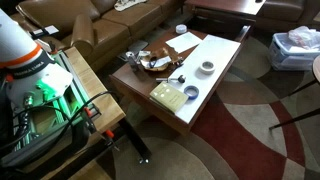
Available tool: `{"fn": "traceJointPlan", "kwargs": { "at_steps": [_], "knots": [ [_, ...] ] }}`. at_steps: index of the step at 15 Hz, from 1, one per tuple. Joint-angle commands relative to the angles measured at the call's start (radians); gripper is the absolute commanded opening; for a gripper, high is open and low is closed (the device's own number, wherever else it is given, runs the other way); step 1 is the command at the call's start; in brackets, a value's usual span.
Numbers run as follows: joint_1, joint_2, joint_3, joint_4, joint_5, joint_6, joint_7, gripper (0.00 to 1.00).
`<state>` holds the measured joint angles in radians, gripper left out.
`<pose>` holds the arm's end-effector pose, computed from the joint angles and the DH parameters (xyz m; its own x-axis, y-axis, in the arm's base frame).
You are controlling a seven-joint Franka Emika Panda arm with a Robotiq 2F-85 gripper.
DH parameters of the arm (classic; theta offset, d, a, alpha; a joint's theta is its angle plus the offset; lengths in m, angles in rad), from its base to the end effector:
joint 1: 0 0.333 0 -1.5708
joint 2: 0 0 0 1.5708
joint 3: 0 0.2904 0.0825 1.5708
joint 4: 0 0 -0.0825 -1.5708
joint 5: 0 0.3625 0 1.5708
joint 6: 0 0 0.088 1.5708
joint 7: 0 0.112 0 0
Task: Pick up the brown bowl and put it on the white masking tape
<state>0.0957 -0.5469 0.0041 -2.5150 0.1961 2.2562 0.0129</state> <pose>0.3995 0.0461 0.4779 0.9618 -0.0403 0.2709 0.0098 -0.9834 -0.1811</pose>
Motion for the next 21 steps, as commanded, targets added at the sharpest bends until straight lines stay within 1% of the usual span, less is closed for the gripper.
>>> {"fn": "traceJointPlan", "kwargs": {
  "at_steps": [1,6,7,8,9,11,12,14,17,21],
  "knots": [
    [-0.006,0.0,0.005,0.001,0.003,-0.002,-0.003,1.0],
    [-0.006,0.0,0.005,0.001,0.003,-0.002,-0.003,1.0],
    [-0.008,0.01,-0.006,0.009,0.014,-0.002,-0.004,1.0],
    [0.0,0.034,-0.037,0.023,0.041,0.001,-0.039,1.0],
    [0.024,0.067,-0.089,0.042,0.1,-0.009,-0.105,1.0],
    [0.027,0.139,-0.159,0.074,0.183,-0.016,-0.194,1.0],
    [0.027,0.185,-0.198,0.098,0.229,-0.039,-0.245,1.0],
    [0.001,0.281,-0.233,0.14,0.276,-0.048,-0.293,1.0],
    [-0.053,0.453,-0.227,0.209,0.286,0.007,-0.258,1.0],
    [-0.133,0.674,-0.214,0.345,0.276,-0.032,-0.226,1.0]
  ]
}}
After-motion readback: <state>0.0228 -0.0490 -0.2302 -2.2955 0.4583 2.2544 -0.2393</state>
